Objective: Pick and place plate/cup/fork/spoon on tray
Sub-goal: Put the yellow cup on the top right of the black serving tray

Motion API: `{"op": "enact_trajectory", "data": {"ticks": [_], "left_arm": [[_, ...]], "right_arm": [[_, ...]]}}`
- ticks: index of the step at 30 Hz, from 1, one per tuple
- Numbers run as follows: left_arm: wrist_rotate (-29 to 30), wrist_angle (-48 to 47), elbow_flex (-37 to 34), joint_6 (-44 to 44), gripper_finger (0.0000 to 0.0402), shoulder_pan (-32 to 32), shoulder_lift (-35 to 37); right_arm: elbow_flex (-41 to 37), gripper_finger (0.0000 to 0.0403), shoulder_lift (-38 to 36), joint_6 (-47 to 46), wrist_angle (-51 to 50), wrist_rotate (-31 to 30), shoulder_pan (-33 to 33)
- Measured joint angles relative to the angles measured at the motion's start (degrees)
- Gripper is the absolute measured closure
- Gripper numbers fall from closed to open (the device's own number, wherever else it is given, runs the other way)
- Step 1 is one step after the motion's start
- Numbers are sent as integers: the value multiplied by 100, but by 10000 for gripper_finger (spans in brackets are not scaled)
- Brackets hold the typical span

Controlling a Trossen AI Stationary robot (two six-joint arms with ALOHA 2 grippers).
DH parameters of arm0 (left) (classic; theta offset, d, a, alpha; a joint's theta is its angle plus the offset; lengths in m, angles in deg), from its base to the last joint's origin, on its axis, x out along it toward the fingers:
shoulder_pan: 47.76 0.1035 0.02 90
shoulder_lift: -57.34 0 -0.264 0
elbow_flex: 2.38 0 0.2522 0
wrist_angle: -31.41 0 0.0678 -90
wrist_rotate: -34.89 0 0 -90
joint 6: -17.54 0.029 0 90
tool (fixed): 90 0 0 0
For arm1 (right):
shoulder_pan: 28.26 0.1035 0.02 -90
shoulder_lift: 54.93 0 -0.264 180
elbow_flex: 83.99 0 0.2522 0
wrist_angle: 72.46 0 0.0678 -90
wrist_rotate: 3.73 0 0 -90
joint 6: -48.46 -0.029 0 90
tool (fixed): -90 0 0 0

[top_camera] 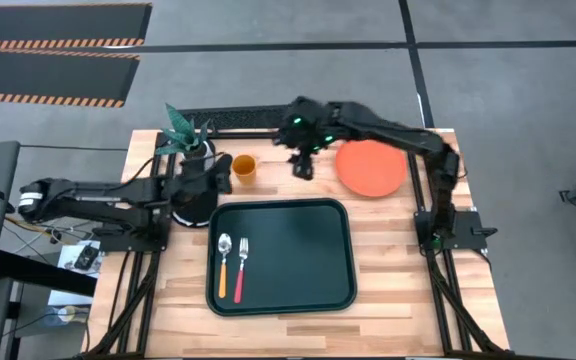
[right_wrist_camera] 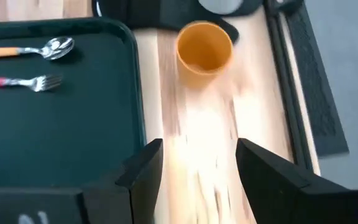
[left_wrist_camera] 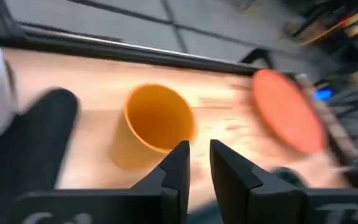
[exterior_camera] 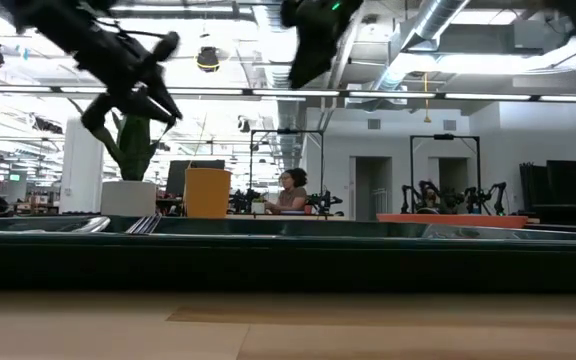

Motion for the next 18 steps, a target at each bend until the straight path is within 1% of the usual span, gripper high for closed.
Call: {"op": "enact_trajectory", "data": {"ticks": [4, 8, 10, 15, 18], "left_arm": [[-265, -147, 728, 863, 337, 441, -785], [-381, -233, 1268, 1415, 296, 774, -1375], [-652, -203, 1463, 1553, 272, 1026, -1598], [-1700, -227, 1654, 1909, 217, 1669, -2180], [-2001, -223, 1707, 2152, 195, 1967, -2538]], "right_arm": [[0, 174, -569, -249, -402, -2, -30], [-2, 174, -1080, -482, -582, -2, -21], [2, 174, -1304, -564, -594, -3, -8], [0, 174, -1692, -702, -699, -17, 57], [-4, 174, -1836, -716, -701, -12, 77]]}}
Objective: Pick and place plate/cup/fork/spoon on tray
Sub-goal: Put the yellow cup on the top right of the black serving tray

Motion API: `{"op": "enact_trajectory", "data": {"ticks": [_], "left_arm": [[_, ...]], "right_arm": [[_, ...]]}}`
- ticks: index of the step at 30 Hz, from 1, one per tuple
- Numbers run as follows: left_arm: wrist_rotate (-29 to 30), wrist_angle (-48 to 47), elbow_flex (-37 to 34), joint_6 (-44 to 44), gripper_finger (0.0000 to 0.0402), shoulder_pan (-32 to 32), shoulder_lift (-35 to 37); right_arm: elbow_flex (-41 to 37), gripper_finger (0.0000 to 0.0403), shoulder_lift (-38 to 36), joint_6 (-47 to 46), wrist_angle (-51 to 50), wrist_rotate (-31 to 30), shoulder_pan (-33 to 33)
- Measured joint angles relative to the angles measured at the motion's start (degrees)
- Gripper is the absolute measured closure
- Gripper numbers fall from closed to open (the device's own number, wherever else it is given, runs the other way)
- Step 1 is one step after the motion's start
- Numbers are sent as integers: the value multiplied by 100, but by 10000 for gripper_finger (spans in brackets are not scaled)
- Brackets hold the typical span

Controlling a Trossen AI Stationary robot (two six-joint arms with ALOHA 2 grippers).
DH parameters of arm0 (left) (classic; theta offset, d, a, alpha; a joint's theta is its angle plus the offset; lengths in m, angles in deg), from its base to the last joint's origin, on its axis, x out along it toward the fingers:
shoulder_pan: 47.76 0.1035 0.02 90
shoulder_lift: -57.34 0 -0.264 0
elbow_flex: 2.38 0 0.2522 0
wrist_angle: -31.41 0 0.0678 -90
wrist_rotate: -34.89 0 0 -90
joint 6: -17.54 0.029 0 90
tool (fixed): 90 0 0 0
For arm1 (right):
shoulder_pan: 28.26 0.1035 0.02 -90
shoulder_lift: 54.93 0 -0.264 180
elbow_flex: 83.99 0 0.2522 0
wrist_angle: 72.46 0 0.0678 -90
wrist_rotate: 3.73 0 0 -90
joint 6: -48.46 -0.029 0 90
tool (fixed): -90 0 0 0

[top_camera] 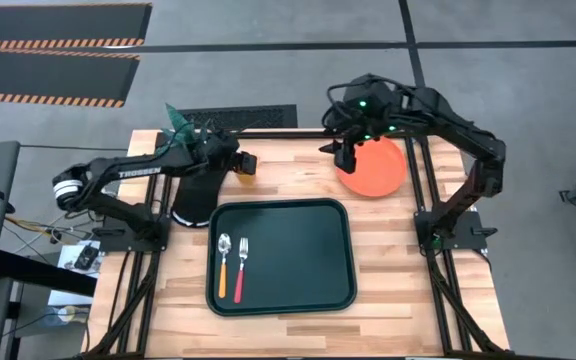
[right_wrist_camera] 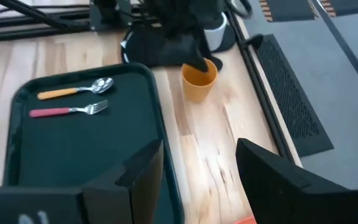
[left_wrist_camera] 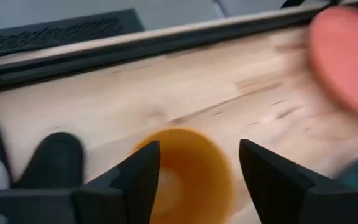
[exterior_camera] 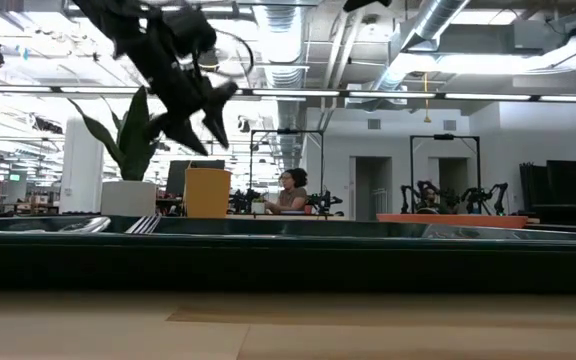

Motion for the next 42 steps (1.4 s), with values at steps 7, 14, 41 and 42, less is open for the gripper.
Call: {"op": "enact_trajectory", "data": {"ticks": [7, 14, 41, 42], "left_arm": [[-349, 47, 4, 152, 189, 390, -455], [-728, -38, 4, 290, 223, 427, -697], [-771, -626, 1625, 1053, 400, -261, -701], [-778, -681, 1836, 1137, 401, -346, -779]], "right_arm": [[-2, 175, -38, -93, -90, -6, 124], [-107, 175, -31, -106, -93, -8, 274], [-111, 175, -1002, -1003, -468, -588, 762], [-110, 175, -1089, -1072, -506, -705, 805]]}}
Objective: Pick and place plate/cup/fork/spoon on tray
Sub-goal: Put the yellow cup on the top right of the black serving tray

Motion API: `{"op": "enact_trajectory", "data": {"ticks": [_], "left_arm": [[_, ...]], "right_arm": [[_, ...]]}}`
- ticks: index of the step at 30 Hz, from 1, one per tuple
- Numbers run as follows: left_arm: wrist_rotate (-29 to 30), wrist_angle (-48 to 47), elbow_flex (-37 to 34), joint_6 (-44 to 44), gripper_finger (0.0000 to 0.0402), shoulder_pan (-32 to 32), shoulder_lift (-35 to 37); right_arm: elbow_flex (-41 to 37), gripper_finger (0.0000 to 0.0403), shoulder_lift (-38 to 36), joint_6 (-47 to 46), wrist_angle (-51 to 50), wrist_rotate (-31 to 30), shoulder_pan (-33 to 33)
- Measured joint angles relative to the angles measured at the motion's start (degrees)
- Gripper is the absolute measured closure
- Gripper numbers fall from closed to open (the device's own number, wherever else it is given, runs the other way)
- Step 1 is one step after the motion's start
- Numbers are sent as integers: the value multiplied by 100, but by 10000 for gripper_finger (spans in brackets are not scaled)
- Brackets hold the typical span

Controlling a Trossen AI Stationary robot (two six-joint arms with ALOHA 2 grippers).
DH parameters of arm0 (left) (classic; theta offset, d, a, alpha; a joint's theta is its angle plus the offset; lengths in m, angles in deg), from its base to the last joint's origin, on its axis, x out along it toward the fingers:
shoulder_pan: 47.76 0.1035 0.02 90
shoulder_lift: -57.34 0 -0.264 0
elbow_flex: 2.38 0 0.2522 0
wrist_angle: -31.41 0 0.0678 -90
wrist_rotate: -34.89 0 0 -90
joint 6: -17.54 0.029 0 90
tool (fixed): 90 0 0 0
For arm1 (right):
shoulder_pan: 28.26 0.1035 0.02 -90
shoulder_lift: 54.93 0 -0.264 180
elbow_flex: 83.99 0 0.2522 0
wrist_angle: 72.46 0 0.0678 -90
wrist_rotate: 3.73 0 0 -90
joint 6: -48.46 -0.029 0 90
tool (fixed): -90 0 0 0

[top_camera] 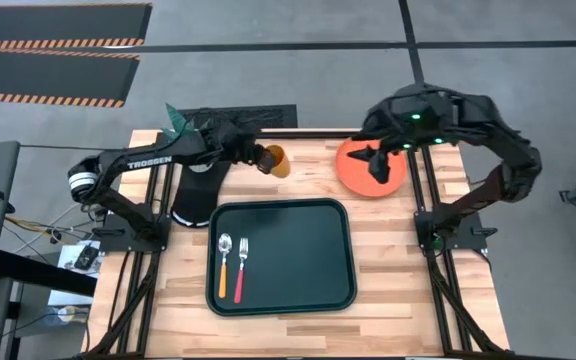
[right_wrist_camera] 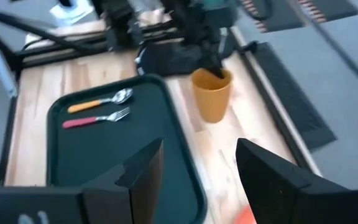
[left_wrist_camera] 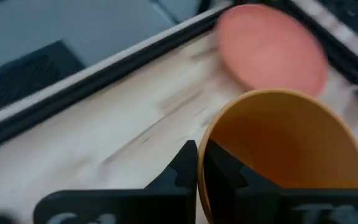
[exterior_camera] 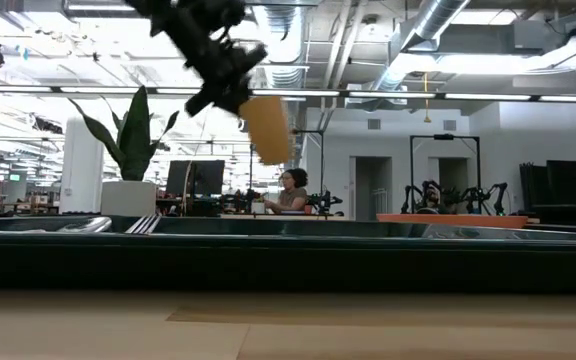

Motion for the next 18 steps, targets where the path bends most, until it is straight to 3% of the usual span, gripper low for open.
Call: {"op": "enact_trajectory", "data": {"ticks": [12, 18], "left_arm": [[-582, -1676, 3173, 1118, 401, -837, -2256], [-795, -1809, 3716, 1378, 401, -1044, -3082]], "right_arm": [[1, 175, -509, -685, -175, -840, 518], [1, 175, -457, -693, -336, -966, 816]]}}
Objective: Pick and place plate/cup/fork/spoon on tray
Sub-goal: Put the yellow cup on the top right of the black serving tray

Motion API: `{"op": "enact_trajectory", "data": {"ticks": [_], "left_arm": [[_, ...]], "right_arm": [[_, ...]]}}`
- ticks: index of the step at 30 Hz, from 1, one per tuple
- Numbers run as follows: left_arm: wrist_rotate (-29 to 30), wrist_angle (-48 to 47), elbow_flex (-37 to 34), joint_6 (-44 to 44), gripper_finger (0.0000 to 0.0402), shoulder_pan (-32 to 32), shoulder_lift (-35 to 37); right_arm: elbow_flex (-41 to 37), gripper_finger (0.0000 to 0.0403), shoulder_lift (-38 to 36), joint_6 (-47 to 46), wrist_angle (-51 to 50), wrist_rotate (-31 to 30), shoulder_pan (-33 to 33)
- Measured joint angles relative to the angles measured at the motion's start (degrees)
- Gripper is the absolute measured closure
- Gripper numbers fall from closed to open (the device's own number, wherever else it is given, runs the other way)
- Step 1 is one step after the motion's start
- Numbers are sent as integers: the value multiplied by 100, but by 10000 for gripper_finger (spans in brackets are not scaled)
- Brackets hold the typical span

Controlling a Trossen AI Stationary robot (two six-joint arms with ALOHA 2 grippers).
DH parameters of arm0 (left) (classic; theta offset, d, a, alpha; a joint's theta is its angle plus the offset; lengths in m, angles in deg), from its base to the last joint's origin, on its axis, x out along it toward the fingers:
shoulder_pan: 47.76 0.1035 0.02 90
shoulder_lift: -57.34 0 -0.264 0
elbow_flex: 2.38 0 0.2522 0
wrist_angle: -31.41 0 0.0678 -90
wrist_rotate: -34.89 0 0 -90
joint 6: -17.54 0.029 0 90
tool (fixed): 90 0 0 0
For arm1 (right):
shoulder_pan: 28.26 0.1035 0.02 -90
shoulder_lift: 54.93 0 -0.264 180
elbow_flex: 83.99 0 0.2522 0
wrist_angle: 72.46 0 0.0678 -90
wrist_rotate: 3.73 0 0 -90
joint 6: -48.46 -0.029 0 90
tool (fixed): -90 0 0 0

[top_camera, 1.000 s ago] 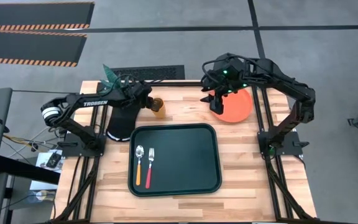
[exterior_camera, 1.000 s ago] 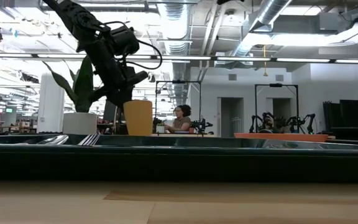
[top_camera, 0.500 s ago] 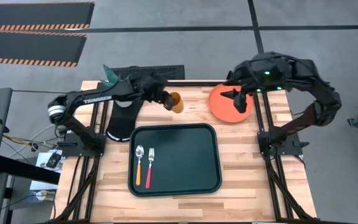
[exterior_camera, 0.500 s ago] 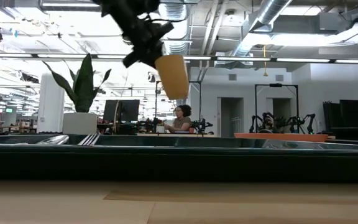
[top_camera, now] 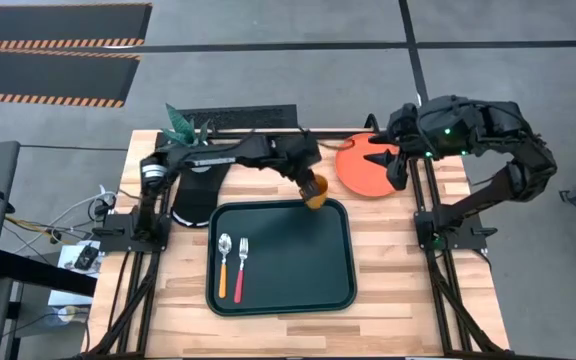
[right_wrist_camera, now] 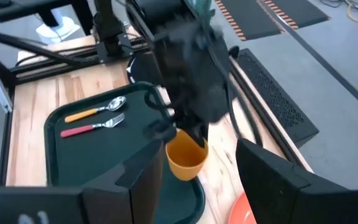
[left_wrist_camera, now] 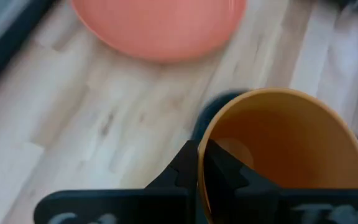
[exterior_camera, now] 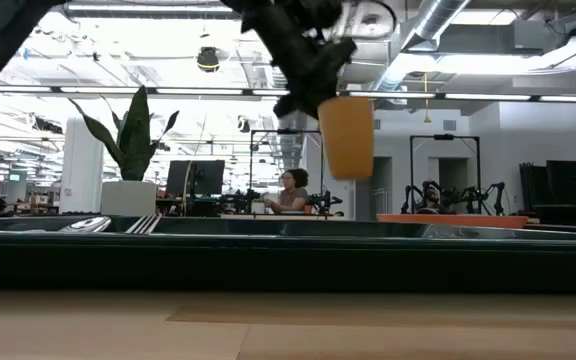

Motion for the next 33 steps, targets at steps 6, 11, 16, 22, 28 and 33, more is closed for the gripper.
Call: {"op": "enact_trajectory", "data": {"ticks": [6, 11, 16, 22, 28, 33], "left_arm": [[-126, 42, -20, 175, 401, -130, -489], [-135, 317, -11, 258, 401, -150, -705], [-130, 376, -28, 322, 401, -155, -853], [-140, 666, -229, 351, 401, -163, -827], [96, 650, -234, 364, 392, -205, -827], [396, 609, -242, 437, 380, -276, -827]], "right_arm": [[-2, 175, 2, -28, 8, -70, 230], [-2, 175, -1, -137, 11, -323, 364], [-2, 175, -1, -146, 14, -326, 438], [-2, 175, 6, -190, 13, -326, 438], [-2, 175, 6, -188, 14, -327, 438], [-2, 175, 6, -186, 12, -326, 436]]}}
